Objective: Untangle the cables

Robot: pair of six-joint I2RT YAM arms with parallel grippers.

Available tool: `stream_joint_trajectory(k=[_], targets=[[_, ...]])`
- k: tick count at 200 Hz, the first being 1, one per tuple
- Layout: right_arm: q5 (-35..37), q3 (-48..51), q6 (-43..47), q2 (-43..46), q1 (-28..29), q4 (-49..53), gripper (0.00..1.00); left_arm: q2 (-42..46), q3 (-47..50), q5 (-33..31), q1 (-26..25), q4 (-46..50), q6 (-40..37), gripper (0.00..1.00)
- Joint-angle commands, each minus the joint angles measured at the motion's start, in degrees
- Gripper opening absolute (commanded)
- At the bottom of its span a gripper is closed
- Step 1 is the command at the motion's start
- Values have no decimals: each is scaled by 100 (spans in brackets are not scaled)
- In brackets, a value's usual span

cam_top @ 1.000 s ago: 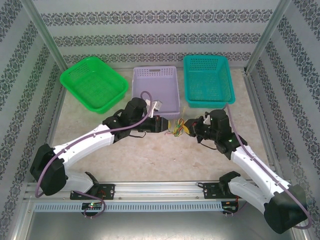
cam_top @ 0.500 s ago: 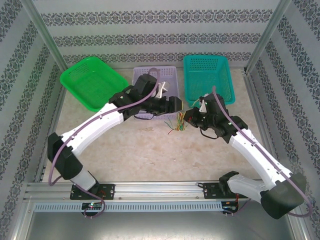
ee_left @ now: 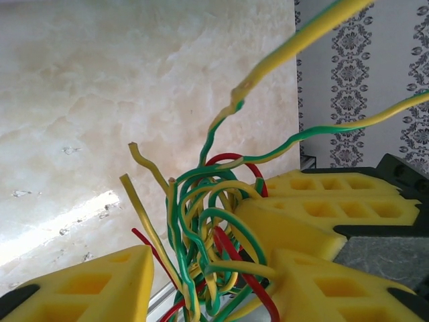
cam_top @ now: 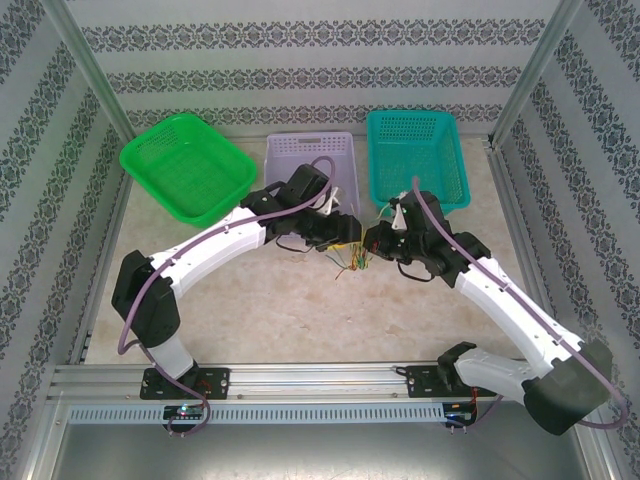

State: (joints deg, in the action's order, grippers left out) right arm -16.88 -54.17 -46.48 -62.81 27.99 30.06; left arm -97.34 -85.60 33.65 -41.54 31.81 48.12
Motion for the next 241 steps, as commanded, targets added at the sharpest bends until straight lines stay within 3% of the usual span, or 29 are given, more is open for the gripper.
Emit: stream_joint_trajectory(k=[1,17,39,67,91,140,156,175,202,241], targets=[[-66,31,-171,190,-3,-406,0,-164,145,89,-269,-175,182,41],[-91,95,-281,247,-59,-443,0,-93,276,-120,-267,-317,277,20],[-200,322,-562,412,-319,-519,0,104,335,-555,-251,-334,229,0],[-578,893,-1207,770,-913,-817,0,632,700,-1116,-151,-589,269,0],[-1054,1452,-1928,978,-1320,-1186,0,1129,1247,-1241,24,-1108,437,0],[-1260,2507,-3688,1365,-1392,-2077,0,1691,1850,-1414,126,-1644,474,0],[-1268,2568,-3796,1416,-1384,-2406,0,1707,1920,-1255,129,-1868,458,0],[-1391,2062,-3057,1241,-1395,-1855,27,1514,1731,-828,119,-1818,242,0],[-1397,1515,-2472,1004,-1406,-1246,52,1357,1471,-503,111,-1492,-239,0],[-1365,1244,-2666,634,-1335,-1485,65,1323,1406,-361,111,-1339,-529,0]])
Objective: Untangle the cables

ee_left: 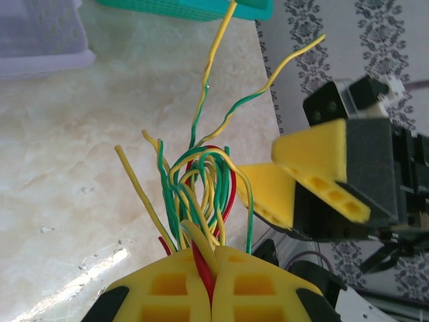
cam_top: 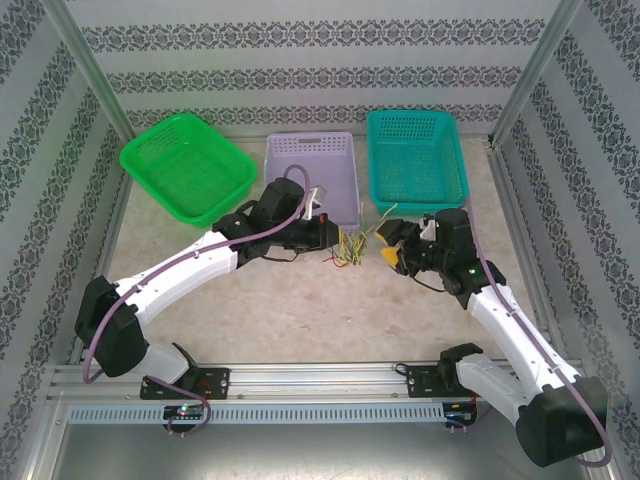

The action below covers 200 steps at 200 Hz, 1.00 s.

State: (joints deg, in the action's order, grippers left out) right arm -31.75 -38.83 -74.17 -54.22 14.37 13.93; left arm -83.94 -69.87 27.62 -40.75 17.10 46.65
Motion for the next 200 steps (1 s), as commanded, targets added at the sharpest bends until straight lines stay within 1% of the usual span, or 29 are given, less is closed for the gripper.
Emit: stream_joint_trajectory(k=[1,15,38,75,83,95,105,106,107,108,112,124,157,178,186,193,200], targets=[[128,-304,108,-236,33,136,65,-17,-163,248,28,129,-384,0],[169,-454,187,-435,103,145,68,-40,-178,320,23,109,-416,0],[195,-622,313,-800,196,117,69,-74,-227,459,-2,24,-472,0],[149,-922,352,-1317,425,-57,67,-152,-300,508,-78,36,-517,0],[151,-978,368,-1408,484,-1,62,-141,-283,490,-90,-3,-509,0],[194,-981,369,-1500,540,110,52,-102,-260,435,-93,-56,-494,0],[265,-928,349,-1522,553,179,42,-51,-240,420,-100,-133,-488,0],[283,-906,339,-1515,552,180,40,-47,-239,425,-100,-148,-489,0],[283,-906,339,-1515,552,180,40,-41,-239,427,-100,-156,-490,0],[305,-885,330,-1509,543,186,38,-38,-238,428,-100,-164,-490,0],[350,-840,305,-1490,529,180,33,-20,-238,429,-100,-184,-497,0],[435,-690,185,-1390,434,49,25,43,-216,455,-113,-202,-538,0],[402,-596,-91,-1253,172,-208,16,254,81,541,-117,-375,-531,0],[280,-612,-263,-1322,106,-330,15,355,268,561,-142,-546,-485,0],[274,-596,-347,-1320,97,-407,9,361,296,561,-152,-567,-482,0],[291,-604,-378,-1313,96,-423,0,353,303,546,-152,-551,-455,0],[352,-654,-327,-1286,104,-349,0,319,273,509,-158,-482,-431,0]])
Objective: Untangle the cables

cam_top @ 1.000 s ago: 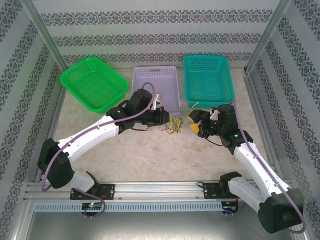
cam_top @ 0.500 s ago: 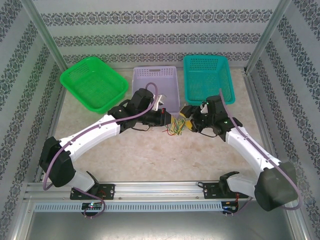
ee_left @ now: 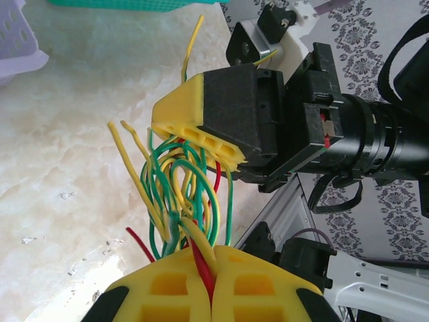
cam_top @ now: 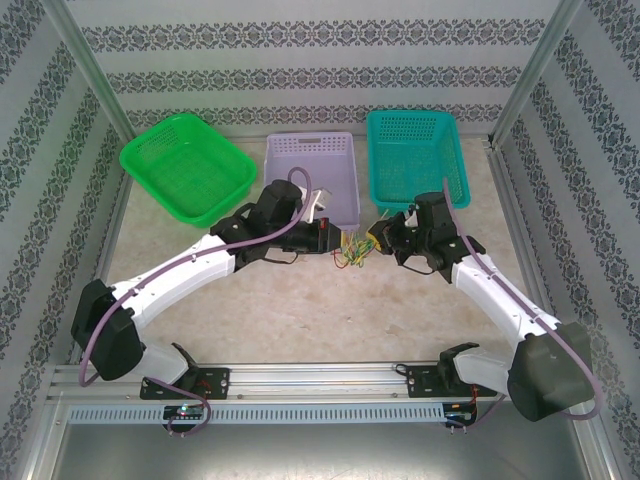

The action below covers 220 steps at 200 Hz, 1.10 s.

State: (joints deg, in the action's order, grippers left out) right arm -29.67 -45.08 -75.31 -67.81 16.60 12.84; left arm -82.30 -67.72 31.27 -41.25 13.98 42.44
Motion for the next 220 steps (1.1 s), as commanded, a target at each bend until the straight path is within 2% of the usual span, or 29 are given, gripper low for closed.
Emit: stream_joint_trajectory(k=[1,4,9,14,18,27,36,66,94,133,145,198,207,220], targets=[[144,-29,-213,73,-119,-240,0,149,54,135,-109,-151,0,0],[169,-59,-173,79,-122,-189,0,135,30,102,-111,-112,14,4],[232,-128,-81,90,-108,-57,0,116,-22,55,-111,-49,33,17],[305,-210,16,100,-100,116,0,102,-93,-21,-126,36,25,36],[348,-275,83,108,-88,234,0,101,-179,-118,-155,139,12,48],[419,-387,195,110,-82,437,0,118,-397,-368,-272,388,-171,63],[467,-464,250,103,-70,598,0,106,-673,-568,-427,688,-411,68],[779,-1072,710,-78,63,1496,0,-423,-1789,-994,-959,2039,-1347,73],[823,-1495,865,-316,243,1881,0,-1066,-2345,-1165,-1145,2743,-1895,75],[694,-1821,815,-489,373,2113,0,-1534,-2557,-1956,-1201,3250,-2419,70],[636,-1859,769,-514,402,2170,0,-1610,-2583,-2137,-1201,3230,-2521,66],[409,-1716,348,-417,416,2012,0,-1850,-2515,-2341,-1201,2868,-2434,28],[378,-1695,257,-388,401,1984,0,-1867,-2484,-2361,-1201,2813,-2431,25],[313,-1633,104,-340,366,1894,0,-1899,-2462,-2347,-1201,2788,-2430,27]])
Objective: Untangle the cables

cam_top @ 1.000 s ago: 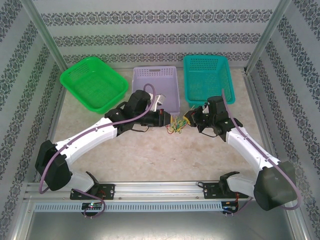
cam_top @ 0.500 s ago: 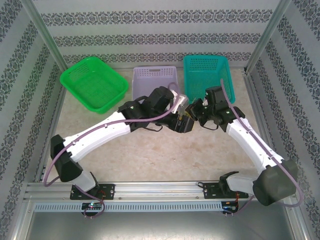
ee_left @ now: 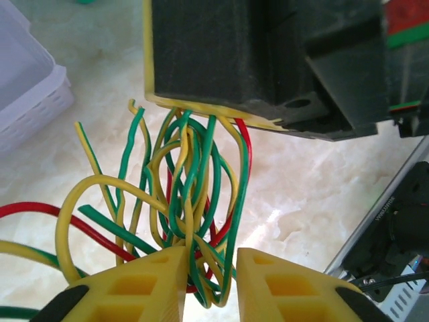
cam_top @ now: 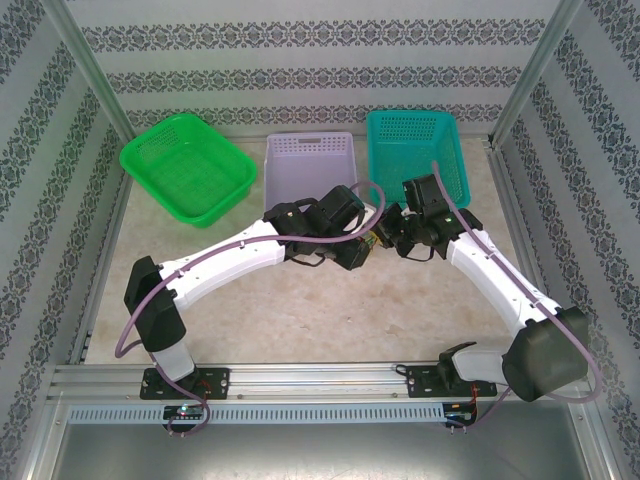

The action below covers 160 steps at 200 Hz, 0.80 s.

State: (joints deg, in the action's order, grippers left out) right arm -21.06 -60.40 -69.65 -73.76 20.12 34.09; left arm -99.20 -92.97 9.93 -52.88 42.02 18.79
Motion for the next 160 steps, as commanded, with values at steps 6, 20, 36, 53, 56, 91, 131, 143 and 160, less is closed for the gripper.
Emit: stream_joint_trajectory(k=[6,20,36,53,56,91,131,143,160], targets=[[-574,-88,-519,265,-6,-251,0,-205,89,-207,-38,-52,-59,32],[-647,-103,-575,259,-24,-272,0,-197,142,-176,-38,-105,-58,49],[-701,-112,-653,254,-17,-298,0,-210,180,-156,-39,-136,-68,52],[-784,-56,-812,272,-18,-411,0,-262,183,-140,-38,-143,-94,53],[-803,-52,-831,269,-21,-418,0,-271,184,-159,-38,-142,-99,53],[-931,113,-1165,419,-41,-546,0,-358,214,-392,-38,-226,-120,32],[-989,326,-1613,702,-159,-698,0,-203,430,-939,20,-416,141,0],[-929,392,-1629,827,-236,-657,0,55,767,-644,174,-796,364,0],[-951,587,-1738,958,-352,-728,10,367,1217,-1,407,-1367,642,0]])
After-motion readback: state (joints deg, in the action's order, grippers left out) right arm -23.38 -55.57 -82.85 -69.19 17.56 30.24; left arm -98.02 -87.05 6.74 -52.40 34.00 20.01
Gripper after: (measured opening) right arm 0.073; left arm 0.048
